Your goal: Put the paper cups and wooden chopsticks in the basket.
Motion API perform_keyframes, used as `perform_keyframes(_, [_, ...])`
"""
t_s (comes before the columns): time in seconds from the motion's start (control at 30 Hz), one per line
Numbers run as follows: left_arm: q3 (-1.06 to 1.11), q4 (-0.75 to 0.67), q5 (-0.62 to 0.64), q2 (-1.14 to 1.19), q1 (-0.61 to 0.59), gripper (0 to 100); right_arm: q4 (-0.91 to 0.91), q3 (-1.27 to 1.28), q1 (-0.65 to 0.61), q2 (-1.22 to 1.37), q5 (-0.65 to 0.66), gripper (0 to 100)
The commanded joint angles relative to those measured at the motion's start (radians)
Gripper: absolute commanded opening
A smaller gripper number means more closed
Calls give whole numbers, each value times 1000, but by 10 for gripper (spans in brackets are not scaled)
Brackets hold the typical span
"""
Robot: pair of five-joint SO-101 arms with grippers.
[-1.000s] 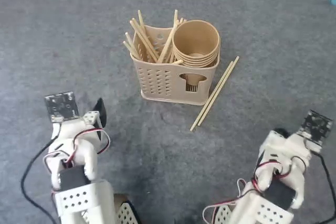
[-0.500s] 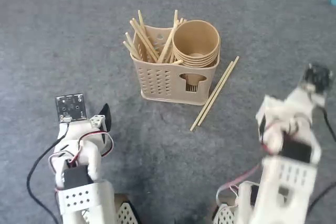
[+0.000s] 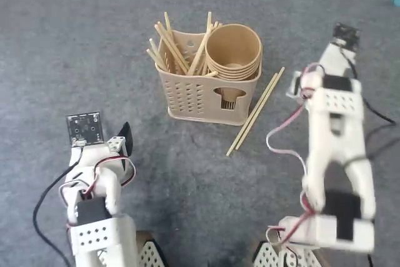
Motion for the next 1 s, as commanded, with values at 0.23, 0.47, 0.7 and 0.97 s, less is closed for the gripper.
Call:
perform_keyframes(0.23, [-2,-34,-12,-11,6,227,-15,-351,-88,357,-109,183])
perform_keyframes(0.47, [-2,-35,-12,-11,6,227,-15,-517,-154,544,-163,184])
perform_keyframes(0.7, [-1,-44,-12,-11,8,227,-16,-601,-154,644,-222,184])
perform_keyframes(0.97, [13,-69,-12,-11,8,227,-50,-635,-125,777,-207,99])
